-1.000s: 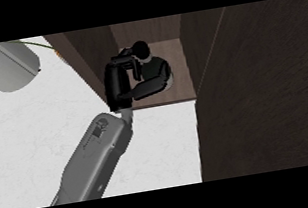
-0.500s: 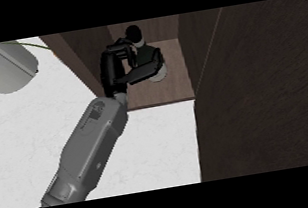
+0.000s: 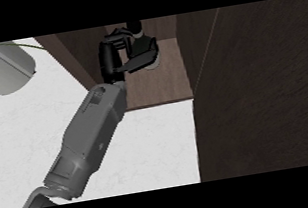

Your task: Pick up the wine, place it into the cabinet and close the cabinet

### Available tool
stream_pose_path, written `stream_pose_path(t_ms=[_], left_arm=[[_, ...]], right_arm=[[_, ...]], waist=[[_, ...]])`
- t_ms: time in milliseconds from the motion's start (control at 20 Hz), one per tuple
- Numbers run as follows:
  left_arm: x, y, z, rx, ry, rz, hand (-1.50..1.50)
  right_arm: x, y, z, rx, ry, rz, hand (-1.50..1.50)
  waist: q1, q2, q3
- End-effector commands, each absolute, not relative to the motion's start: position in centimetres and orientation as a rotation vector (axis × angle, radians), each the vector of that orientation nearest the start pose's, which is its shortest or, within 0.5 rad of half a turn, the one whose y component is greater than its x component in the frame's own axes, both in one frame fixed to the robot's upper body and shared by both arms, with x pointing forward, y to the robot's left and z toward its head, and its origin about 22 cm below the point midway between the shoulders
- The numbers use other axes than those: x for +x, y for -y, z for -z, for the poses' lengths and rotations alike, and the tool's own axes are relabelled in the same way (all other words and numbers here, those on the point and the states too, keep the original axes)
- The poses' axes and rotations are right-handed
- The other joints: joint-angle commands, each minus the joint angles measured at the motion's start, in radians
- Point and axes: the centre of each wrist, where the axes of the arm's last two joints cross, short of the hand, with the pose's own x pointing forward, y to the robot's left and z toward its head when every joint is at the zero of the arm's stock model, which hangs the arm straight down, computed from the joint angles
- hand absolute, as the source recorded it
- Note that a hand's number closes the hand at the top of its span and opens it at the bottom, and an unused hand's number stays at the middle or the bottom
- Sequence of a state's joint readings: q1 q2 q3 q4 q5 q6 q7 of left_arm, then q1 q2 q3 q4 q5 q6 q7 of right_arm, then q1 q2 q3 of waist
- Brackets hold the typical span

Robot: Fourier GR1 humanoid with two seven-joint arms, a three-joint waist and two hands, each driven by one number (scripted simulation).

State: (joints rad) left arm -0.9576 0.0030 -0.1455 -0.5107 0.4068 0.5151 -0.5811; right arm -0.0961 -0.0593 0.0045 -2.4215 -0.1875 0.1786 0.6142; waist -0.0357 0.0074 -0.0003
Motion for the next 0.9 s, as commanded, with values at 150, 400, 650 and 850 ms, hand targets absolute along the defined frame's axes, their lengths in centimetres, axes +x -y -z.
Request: stream_pose_path(t_ms=[150, 400, 650, 850], left_arm=[[43.2, -9.1, -5.4, 0.194, 1.928, -0.113, 1.5], [42.8, -9.8, -3.8, 0.196, 1.901, -0.113, 1.5], [43.0, -10.3, -3.7, 0.108, 1.84, -0.25, 1.5], [43.4, -10.0, -4.4, 0.073, 1.829, -0.298, 1.5]], right_arm=[[16.1, 22.9, -19.8, 0.289, 1.925, -0.316, -1.5], [13.7, 22.8, -20.6, 0.279, 1.918, -0.302, -1.5], [15.5, 22.9, -19.9, 0.289, 1.914, -0.284, -1.5], [15.0, 22.0, -20.5, 0.308, 1.936, -0.302, -1.5]], waist=[[-0.011, 0.006, 0.0], [-0.01, 0.002, 0.0], [-0.005, 0.003, 0.0], [-0.019, 0.007, -0.001]])
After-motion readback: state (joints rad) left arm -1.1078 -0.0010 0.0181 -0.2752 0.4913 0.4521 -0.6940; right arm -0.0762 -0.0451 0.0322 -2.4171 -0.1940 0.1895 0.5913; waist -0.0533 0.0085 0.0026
